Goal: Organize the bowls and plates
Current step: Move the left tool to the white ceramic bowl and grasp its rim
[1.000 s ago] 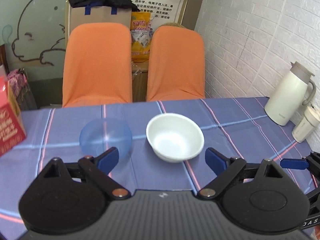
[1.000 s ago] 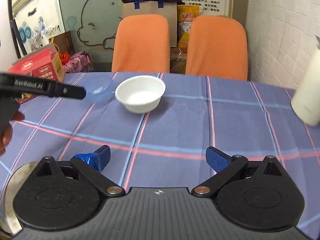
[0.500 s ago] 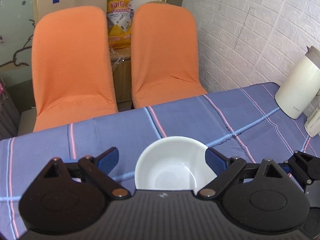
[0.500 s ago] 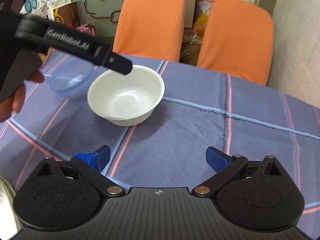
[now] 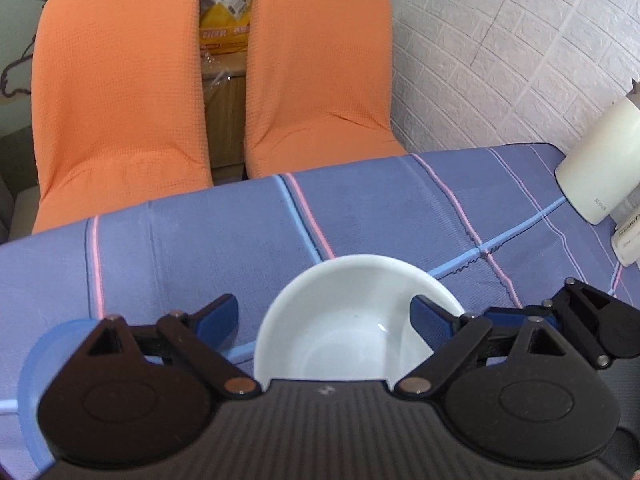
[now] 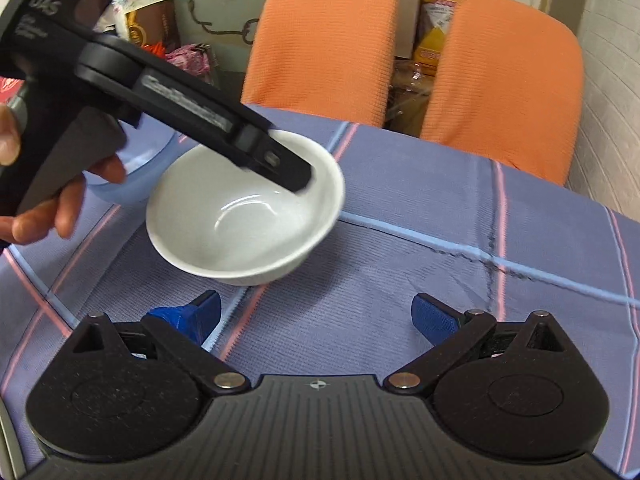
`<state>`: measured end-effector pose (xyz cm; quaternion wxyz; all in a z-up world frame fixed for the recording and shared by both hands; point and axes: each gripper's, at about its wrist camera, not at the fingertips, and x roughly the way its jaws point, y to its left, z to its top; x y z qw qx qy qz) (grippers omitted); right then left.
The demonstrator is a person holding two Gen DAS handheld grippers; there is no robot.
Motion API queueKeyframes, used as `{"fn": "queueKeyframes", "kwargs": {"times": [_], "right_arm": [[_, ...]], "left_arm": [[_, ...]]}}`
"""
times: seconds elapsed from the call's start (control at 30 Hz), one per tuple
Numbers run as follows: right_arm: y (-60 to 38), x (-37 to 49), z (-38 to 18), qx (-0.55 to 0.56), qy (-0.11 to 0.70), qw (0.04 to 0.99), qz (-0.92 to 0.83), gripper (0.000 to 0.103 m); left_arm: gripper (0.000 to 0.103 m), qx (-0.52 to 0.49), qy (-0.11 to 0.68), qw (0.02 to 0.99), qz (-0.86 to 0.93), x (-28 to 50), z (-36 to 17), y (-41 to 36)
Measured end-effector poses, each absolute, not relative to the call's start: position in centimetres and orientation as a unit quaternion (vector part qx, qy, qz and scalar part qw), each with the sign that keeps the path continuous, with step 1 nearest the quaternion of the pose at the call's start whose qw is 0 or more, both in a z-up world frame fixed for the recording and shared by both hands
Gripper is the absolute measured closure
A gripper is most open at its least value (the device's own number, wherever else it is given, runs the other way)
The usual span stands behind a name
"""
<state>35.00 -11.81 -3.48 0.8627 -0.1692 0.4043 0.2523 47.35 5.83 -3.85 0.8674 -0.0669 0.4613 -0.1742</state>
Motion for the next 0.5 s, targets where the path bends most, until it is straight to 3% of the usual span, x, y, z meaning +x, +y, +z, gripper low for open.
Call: {"fn": "queueKeyframes", "kwargs": {"times": [0.37, 0.5], "right_arm": [[-9.5, 35.8, -4.1, -0.185, 0.384, 0.862, 0.274, 0.015], [-9.1, 36.0, -4.0, -0.189, 0.374, 0.864, 0.279, 0.015]], "left_arm": [[0.015, -0.074, 0.463, 0.864, -0.183, 46.9, -4.2, 6.1], [0.037, -0.079, 0.473, 0.856, -0.192, 47.1, -4.6, 6.0]]}}
